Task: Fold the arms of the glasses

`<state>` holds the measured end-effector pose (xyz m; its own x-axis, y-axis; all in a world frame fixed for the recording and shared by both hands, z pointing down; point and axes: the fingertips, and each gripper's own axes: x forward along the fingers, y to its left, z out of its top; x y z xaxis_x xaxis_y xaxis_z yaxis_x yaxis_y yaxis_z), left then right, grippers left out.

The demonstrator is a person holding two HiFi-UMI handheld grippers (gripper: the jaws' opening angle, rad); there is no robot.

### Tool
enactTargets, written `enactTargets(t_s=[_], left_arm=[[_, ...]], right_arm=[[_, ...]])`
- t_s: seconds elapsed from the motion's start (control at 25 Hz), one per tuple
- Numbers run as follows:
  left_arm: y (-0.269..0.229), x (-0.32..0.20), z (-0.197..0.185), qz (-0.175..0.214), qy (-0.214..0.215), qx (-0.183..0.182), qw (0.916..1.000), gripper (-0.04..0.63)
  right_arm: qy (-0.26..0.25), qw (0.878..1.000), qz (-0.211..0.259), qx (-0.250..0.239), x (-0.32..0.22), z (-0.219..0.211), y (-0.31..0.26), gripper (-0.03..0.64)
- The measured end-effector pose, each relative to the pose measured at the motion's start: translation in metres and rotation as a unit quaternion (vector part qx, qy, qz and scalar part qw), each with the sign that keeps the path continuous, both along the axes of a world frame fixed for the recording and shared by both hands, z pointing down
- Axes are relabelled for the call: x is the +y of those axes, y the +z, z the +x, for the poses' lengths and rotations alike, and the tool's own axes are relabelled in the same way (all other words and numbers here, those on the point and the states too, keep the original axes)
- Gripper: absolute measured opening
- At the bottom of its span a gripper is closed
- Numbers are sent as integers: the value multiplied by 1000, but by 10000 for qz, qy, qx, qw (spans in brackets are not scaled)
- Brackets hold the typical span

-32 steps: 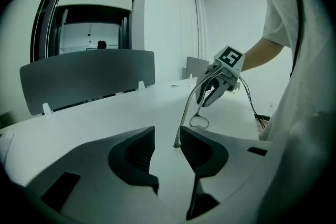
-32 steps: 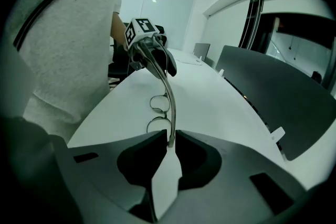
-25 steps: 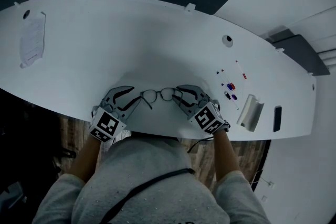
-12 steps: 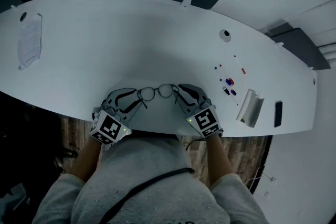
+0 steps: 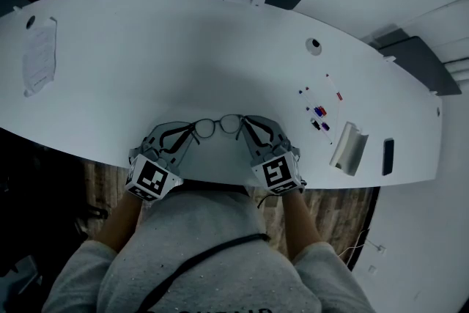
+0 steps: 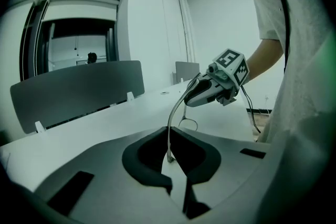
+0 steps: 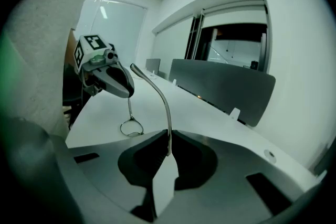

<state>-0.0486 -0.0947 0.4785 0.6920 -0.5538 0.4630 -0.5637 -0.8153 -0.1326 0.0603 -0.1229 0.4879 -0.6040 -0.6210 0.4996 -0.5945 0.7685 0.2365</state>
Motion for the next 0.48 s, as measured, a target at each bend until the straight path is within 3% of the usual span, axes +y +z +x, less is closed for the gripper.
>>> enactTargets(t_s=[0.24, 0.48], left_arm=[[0, -2, -3, -95, -36, 140, 9999, 28], [0, -2, -6, -90, -47, 160, 9998, 28]], right_arm=[[-714, 9845, 672, 1456, 5, -20, 8, 35], [-1301, 9579, 945, 2380, 8, -39, 23, 35]])
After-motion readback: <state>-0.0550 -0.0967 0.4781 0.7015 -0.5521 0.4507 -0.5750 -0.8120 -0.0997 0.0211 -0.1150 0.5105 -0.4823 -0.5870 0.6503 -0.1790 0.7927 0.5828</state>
